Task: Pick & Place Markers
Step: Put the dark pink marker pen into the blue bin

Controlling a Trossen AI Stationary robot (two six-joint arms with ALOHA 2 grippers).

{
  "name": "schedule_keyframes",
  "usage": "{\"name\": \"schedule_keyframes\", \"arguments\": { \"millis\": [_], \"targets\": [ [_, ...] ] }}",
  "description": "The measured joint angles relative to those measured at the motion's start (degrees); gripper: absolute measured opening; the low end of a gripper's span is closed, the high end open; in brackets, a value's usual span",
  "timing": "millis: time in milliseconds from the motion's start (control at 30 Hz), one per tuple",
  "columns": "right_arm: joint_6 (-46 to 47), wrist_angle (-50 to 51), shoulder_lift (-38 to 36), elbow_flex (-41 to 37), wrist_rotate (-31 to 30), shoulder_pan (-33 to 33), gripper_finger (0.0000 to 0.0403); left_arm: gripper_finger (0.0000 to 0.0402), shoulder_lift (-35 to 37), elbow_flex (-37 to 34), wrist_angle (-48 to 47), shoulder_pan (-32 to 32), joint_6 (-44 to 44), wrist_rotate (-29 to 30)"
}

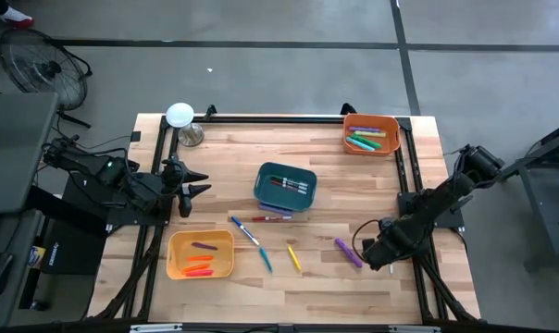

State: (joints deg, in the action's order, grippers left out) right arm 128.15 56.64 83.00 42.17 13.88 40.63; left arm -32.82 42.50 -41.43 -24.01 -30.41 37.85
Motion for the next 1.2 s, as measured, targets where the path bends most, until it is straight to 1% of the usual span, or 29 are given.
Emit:
{"name": "schedule_keyframes", "arguments": {
  "millis": [300, 400, 500, 733, 933, 1033, 1200],
  "targets": [
    [0.2, -0.1, 0.0, -0.3, -1.0, 0.0, 0.0114, 0.0137, 0.0, 0.0, 0.1, 0.0, 0.1, 0.0],
    [0.4, -4.1, 0.0, -3.0, 0.0, 0.1, 0.0114, 0.0137, 0.0, 0.0, 0.2, 0.0, 0.1, 0.0],
    [0.4, -9.1, 0.0, -5.7, -0.9, 0.1, 0.0114, 0.0137, 0.0, 0.0, 0.2, 0.0, 0.1, 0.0],
    [0.9, -15.8, -0.6, -9.9, 0.5, -0.1, 0.0114, 0.0137, 0.0, 0.0, 0.3, 0.0, -0.2, 0.0],
    [1.4, -16.4, -0.6, -10.2, 1.1, -1.2, 0.0113, 0.0137, 0.0, 0.0, 0.6, 0.0, -0.4, 0.0],
    [1.3, -16.7, -0.5, -10.3, 1.1, -1.7, 0.01, 0.0137, 0.0, 0.0, 0.6, 0.0, -0.2, 0.0],
    [1.2, -17.4, -0.4, -10.3, 0.6, -1.7, 0.0057, 0.0137, 0.0, 0.0, 0.6, 0.0, 0.1, 0.2]
  ]
}}
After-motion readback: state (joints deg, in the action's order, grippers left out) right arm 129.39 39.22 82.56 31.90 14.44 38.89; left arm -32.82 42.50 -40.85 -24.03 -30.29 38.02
